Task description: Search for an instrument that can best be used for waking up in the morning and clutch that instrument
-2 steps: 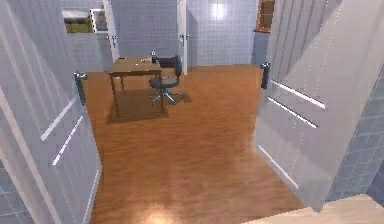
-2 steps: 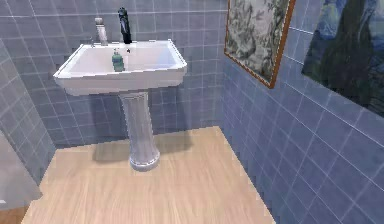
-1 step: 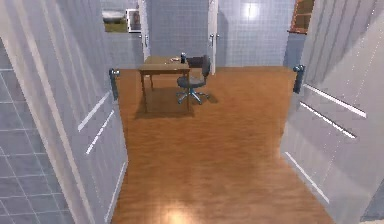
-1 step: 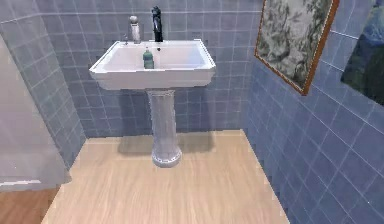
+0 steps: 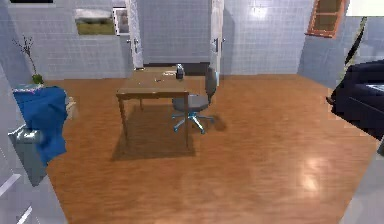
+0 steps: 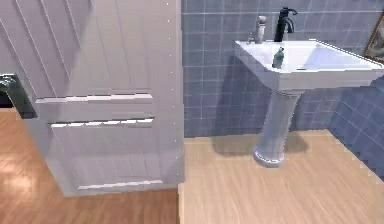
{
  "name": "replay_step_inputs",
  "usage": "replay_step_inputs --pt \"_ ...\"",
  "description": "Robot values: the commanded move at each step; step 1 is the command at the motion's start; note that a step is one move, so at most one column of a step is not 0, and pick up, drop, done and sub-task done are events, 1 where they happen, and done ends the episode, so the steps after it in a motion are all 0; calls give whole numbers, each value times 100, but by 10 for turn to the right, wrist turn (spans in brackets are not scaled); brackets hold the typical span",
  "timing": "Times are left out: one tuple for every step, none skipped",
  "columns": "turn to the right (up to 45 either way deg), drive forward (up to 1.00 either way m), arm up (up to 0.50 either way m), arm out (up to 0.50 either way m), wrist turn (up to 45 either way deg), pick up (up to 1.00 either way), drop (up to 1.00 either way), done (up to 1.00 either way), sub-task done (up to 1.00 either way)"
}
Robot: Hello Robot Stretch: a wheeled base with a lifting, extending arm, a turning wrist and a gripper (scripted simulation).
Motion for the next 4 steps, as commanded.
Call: replay_step_inputs --pt "0 100 0 0 0 0 0 0 0" --pt "-210 0 0 0 0 0 0 0 0" --pt "0 10 0 0 0 0 0 0 0" --pt "-60 0 0 0 0 0 0 0 0"
